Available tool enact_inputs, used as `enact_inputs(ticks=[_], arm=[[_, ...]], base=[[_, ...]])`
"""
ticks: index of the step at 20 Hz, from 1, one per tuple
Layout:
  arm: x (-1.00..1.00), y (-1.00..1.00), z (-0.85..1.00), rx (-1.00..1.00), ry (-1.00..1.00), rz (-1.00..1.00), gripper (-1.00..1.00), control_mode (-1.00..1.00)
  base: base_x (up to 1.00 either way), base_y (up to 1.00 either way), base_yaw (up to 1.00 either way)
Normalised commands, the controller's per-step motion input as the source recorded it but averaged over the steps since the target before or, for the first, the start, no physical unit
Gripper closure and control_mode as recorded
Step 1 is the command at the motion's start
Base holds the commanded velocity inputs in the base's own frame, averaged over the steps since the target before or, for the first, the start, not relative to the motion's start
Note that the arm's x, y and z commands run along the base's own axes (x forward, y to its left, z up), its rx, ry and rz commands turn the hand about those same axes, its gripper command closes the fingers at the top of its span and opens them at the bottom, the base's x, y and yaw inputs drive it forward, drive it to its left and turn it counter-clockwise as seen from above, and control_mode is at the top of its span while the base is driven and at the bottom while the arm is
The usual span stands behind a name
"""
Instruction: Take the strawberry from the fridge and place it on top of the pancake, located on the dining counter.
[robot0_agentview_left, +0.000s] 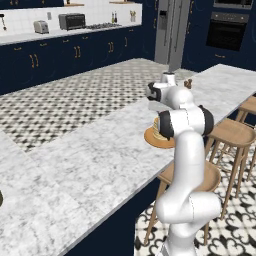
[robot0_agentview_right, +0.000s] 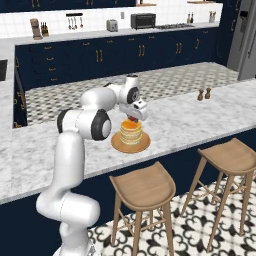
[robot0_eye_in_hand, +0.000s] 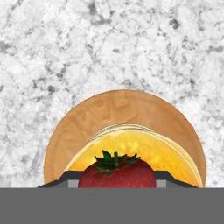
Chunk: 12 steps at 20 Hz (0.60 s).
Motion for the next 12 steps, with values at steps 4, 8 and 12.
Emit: enact_inputs(ticks=[4, 8, 12], arm=[[-0.12, 0.00, -0.15, 0.00, -0.06, 0.00, 1.00, -1.00], [0.00, 0.00, -0.19, 0.00, -0.04, 0.00, 1.00, -1.00], [-0.05, 0.00, -0.34, 0.00, -0.04, 0.00, 1.00, -1.00]], base=[[0.00, 0.00, 0.00], [0.00, 0.00, 0.00], [0.00, 0.00, 0.00]])
